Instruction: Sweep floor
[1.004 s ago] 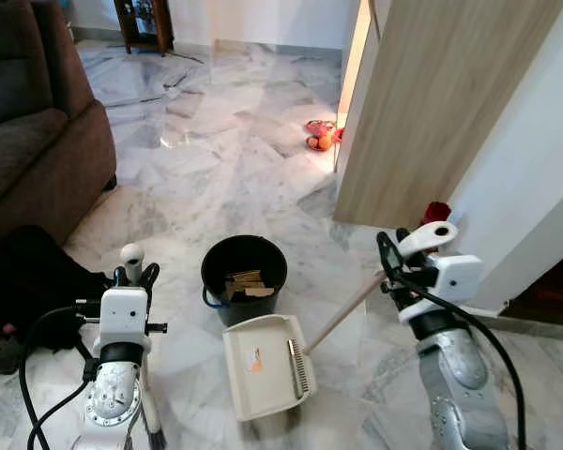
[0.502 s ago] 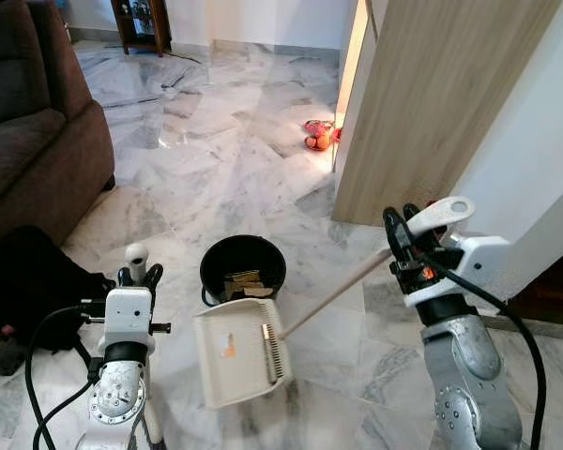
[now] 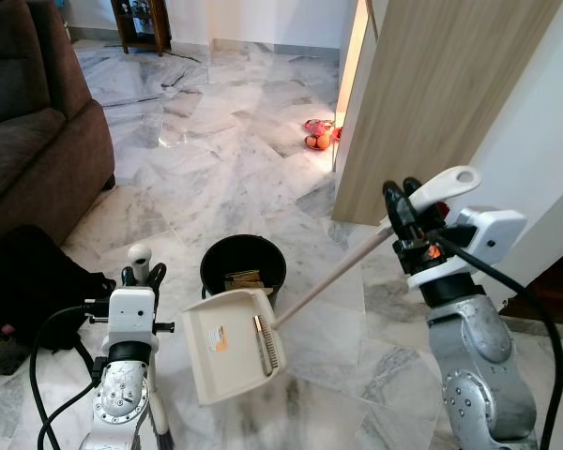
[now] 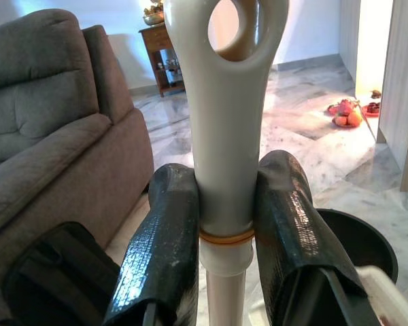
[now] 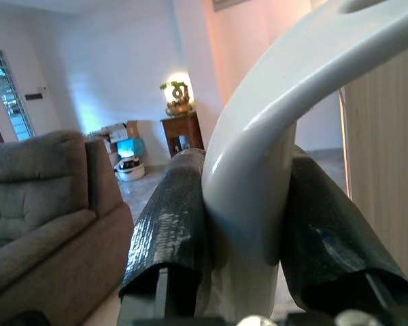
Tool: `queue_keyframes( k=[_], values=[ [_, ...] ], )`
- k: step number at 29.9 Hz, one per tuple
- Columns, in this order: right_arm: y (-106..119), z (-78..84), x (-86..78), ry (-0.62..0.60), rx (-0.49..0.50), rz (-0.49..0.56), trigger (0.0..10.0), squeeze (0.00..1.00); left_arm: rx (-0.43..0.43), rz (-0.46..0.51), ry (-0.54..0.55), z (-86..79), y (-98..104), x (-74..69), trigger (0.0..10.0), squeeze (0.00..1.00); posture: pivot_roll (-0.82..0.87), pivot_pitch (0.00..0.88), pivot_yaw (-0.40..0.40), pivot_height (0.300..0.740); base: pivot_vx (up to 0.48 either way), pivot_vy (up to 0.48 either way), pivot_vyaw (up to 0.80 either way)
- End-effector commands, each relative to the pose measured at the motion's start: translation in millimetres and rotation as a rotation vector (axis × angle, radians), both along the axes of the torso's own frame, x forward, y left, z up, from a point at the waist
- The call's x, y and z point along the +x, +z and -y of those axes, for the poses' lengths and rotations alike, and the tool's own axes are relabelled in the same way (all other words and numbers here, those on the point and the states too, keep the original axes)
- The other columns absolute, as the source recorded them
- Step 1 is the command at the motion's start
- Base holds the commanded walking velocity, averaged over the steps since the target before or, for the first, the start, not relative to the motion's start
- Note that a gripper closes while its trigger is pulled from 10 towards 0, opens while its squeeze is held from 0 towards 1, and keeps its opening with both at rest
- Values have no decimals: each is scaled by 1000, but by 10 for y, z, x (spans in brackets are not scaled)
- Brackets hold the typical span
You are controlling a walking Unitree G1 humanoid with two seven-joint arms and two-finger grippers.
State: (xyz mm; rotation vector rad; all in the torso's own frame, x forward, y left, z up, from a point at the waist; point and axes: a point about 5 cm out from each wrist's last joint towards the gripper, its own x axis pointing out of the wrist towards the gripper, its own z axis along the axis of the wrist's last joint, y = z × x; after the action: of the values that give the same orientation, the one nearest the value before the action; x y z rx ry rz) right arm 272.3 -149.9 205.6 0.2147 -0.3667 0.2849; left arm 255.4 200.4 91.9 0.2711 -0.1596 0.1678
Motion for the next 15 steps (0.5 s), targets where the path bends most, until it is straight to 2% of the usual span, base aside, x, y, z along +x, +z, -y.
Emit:
queue_keyframes(
  k=[1,15],
  values=[
    [208,10,-54,0,26,94,10000,0,27,29,-16,30,45,22,10000,0,102,71,-46,740,0,0,0],
    [304,-20,49,-51,89,116,10000,0,23,40,-24,53,56,27,10000,0,113,68,-45,740,0,0,0]
  ],
)
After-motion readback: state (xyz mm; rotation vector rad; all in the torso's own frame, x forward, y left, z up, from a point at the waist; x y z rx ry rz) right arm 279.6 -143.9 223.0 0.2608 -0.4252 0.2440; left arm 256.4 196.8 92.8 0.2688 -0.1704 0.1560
